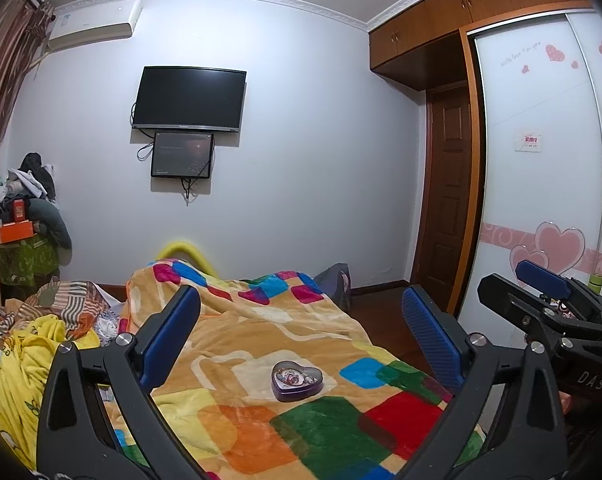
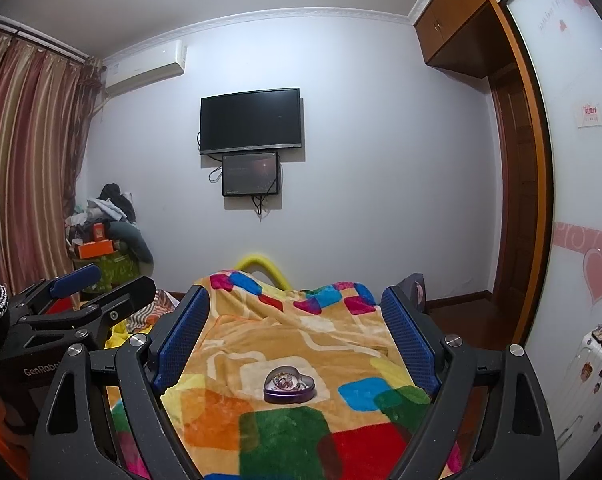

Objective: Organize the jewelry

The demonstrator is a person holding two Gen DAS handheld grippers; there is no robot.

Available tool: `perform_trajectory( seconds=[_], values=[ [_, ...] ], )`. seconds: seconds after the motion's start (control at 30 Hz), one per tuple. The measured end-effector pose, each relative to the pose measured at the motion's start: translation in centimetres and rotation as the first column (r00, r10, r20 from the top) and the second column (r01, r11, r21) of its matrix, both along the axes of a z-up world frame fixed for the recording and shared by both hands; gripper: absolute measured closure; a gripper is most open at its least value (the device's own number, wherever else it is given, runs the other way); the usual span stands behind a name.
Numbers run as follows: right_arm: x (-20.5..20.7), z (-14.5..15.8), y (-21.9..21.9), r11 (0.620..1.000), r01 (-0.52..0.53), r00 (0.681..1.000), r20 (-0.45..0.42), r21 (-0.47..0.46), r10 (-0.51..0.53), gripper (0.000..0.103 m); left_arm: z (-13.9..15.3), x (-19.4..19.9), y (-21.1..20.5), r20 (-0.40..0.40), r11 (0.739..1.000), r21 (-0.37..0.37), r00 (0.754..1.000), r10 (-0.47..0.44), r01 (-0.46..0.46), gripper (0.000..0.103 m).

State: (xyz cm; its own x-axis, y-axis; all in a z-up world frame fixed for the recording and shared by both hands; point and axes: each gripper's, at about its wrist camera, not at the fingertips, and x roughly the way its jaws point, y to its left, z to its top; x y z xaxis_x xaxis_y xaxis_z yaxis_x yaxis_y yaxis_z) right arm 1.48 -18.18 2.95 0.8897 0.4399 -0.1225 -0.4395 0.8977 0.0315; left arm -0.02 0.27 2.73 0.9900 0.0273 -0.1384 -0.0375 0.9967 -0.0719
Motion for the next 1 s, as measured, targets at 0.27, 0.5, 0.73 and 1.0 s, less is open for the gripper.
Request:
perform_trajectory(
  seconds=[0.27,0.5,0.73,1.0],
  values=[
    [-0.06,0.07,-0.08,1.0,0.001,1.0,-0.003,0.003,-0.001,0.017,-0.03,0.18,-0.25,-0.004,1.0,0.003,1.0,-0.007,0.007,0.001],
    [-0.11,0.23,-0.4,1.0,0.006,1.0,-0.011,0.016,-0.005,0.017,-0.26,0.31,-0.66,-0.009,1.0,0.009,1.0,-0.017,0.017,0.001],
    [0.04,0.22,-0.57,1.0,0.011,1.0,-0.025,0.028,-0.01,0.017,-0.35,0.36,-0.84,-0.005,1.0,0.009,1.0,-0.005,0.005,0.001],
    [0.68,-0.19,-0.37,1.0,0.011,0.999,-0.048,0.028,-0.01,0.017,-0.64,1.0,-0.34,-0.018,1.0,-0.006,1.0,-0.007,0.007,0.001]
  ],
)
